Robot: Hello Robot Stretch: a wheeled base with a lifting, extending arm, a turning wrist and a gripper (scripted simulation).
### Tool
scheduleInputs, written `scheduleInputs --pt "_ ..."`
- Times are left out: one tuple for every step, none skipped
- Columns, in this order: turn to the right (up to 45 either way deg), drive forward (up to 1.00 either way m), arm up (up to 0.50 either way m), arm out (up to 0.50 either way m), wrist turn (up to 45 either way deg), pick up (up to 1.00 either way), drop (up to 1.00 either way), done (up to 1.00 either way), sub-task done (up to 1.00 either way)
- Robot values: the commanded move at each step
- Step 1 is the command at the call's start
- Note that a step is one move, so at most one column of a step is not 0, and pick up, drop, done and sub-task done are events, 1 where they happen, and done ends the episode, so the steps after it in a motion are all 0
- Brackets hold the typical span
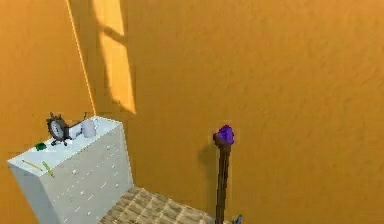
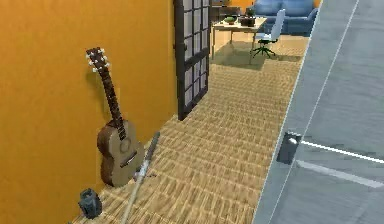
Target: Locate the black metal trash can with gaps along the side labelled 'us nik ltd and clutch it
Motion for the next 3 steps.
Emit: scheduleInputs --pt "45.0 0.00 0.00 0.00 0.0 0.00 0.00 0.00 0.00" --pt "36.0 0.00 0.00 0.00 0.0 0.00 0.00 0.00 0.00" --pt "0.0 0.45 0.00 0.00 0.0 0.00 0.00 0.00 0.00"
